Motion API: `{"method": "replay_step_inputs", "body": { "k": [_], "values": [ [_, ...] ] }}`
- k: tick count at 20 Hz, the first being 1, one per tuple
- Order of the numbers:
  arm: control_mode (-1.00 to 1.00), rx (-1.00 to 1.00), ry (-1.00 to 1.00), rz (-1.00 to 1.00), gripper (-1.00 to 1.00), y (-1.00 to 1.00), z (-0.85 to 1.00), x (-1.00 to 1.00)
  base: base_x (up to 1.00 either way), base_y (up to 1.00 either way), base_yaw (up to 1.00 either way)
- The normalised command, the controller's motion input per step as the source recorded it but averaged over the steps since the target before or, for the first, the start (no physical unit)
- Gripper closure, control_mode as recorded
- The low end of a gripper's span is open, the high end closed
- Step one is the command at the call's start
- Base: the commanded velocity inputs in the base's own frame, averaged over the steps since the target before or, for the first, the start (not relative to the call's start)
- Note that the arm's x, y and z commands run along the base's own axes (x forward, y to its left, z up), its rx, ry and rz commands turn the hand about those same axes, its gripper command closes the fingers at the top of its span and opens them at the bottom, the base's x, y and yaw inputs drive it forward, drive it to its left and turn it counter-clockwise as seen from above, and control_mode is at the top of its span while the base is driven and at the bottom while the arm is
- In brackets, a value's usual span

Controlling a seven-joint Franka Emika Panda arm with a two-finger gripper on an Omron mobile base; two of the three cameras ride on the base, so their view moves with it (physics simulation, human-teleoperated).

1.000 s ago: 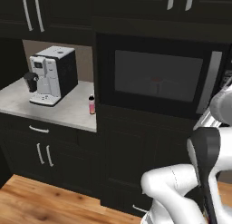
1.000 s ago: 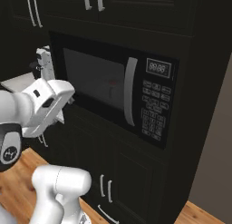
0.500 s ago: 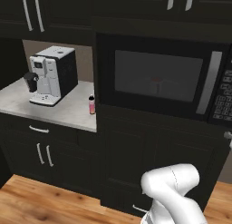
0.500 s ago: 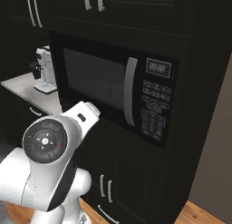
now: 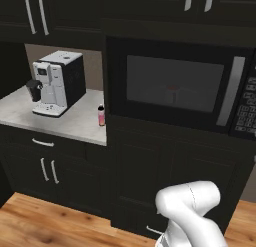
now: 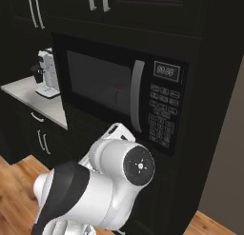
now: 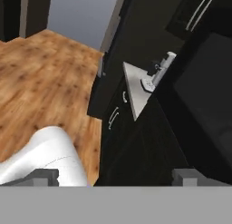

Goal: Place the microwavable item in the microwave. Then, close the microwave door and press the start button.

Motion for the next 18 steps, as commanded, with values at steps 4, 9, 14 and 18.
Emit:
{"method": "replay_step_inputs", "body": {
  "k": [4,9,14,18],
  "values": [
    [-1.00,0.08,0.00,0.11,-1.00,-0.30,-0.51,0.35,0.00,0.00,0.00],
    [-1.00,0.05,0.00,0.00,-1.00,-0.41,-0.40,0.34,0.00,0.00,0.00],
    [-1.00,0.02,0.00,-0.07,-1.00,-0.51,-0.29,0.30,0.00,0.00,0.00],
    [-1.00,0.01,0.00,-0.10,-1.00,-0.42,-0.27,0.30,0.00,0.00,0.00]
  ]
}}
